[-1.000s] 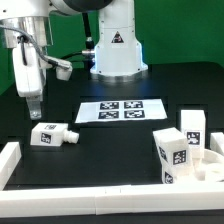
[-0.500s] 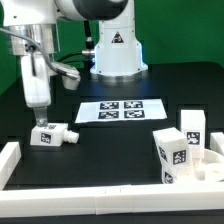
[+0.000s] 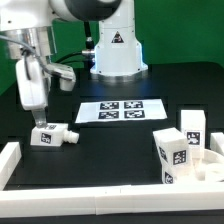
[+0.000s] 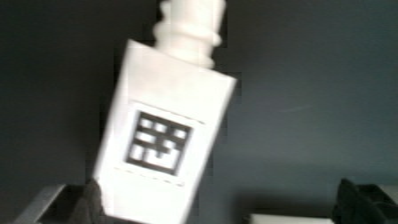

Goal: Assemble stool

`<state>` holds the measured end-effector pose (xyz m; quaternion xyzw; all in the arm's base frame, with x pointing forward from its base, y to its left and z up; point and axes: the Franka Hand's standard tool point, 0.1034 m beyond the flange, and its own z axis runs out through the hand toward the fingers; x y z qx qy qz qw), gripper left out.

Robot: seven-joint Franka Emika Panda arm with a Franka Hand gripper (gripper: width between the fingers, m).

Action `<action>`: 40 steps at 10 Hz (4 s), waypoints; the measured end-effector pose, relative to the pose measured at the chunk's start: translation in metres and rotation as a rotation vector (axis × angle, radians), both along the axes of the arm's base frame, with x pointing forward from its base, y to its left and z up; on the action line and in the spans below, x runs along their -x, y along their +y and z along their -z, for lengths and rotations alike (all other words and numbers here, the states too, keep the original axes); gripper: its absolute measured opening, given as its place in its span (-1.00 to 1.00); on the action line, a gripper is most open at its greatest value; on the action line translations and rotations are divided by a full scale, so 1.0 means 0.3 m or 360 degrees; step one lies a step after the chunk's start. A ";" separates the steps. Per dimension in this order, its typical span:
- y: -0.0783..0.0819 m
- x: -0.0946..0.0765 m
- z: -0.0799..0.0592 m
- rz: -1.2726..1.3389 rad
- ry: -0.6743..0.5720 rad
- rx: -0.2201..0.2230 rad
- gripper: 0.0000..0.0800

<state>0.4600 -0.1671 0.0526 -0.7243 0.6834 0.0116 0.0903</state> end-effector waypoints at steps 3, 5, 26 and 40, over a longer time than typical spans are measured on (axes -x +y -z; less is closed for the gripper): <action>0.100 -0.092 0.059 0.0166 -0.0008 0.0048 0.62; 0.100 -0.092 0.059 0.0166 -0.0008 0.0048 0.62; 0.047 0.030 0.155 0.0260 0.0043 -0.0008 0.30; 0.205 0.010 0.104 -0.1730 -0.0078 0.0206 -0.17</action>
Offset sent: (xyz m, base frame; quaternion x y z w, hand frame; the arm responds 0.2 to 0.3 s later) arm 0.0000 0.0000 0.0000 0.0000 0.0000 0.0000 1.0000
